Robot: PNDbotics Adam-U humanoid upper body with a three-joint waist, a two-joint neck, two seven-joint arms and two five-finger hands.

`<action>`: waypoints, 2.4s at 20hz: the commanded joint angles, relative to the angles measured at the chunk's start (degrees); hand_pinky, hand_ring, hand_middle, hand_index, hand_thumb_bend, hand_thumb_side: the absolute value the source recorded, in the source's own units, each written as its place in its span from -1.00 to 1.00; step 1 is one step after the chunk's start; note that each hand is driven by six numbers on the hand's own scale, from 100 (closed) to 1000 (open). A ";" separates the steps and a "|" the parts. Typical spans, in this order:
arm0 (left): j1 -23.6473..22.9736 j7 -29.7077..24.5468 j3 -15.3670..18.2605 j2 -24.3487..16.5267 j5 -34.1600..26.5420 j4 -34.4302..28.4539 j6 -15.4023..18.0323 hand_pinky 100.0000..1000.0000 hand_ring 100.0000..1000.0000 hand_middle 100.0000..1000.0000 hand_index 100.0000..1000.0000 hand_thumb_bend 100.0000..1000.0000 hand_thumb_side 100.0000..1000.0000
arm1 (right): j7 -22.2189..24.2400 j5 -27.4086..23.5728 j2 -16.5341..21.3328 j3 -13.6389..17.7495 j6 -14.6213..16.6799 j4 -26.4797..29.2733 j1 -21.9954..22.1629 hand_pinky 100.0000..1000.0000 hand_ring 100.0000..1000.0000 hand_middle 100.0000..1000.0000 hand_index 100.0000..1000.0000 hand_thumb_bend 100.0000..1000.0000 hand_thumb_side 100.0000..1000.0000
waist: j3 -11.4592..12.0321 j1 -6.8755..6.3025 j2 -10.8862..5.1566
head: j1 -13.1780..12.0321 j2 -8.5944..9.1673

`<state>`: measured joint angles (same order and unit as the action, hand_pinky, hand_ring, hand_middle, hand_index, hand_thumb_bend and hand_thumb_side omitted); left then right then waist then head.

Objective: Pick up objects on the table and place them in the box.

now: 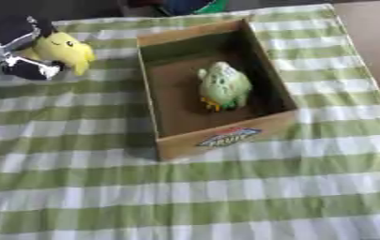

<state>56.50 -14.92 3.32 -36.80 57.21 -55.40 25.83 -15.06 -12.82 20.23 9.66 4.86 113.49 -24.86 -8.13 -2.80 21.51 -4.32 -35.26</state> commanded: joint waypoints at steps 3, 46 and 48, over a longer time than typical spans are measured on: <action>1.77 1.42 -0.93 -0.66 -3.25 -5.85 -3.73 -0.24 0.21 0.01 0.17 -1.00 -0.63 | -0.12 -0.31 0.47 0.32 0.08 1.11 -0.48 0.49 0.23 -0.08 0.57 -1.00 0.68 | 0.11 0.31 -2.06 | 0.28 -0.40; 3.02 2.83 -9.67 25.38 19.11 -10.98 -9.60 -0.17 0.30 0.06 0.23 -1.00 -0.66 | 0.78 -2.36 -2.63 -2.01 0.56 1.11 -3.73 0.48 0.24 -0.06 0.57 -1.00 0.67 | -2.20 1.53 -3.52 | -2.27 -1.17; 3.19 2.19 -9.69 25.52 20.00 -10.73 -8.47 -0.17 0.30 0.06 0.23 -1.00 -0.66 | 0.88 -2.38 -2.67 -2.01 0.48 1.11 -3.70 0.48 0.24 -0.06 0.57 -1.00 0.67 | -2.23 1.47 -3.42 | -2.36 -1.15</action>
<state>58.38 -12.44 -6.20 -11.20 76.46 -65.67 16.53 -14.40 -14.79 16.86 7.65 5.28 113.49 -27.81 -10.21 -1.53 19.13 -6.47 -36.30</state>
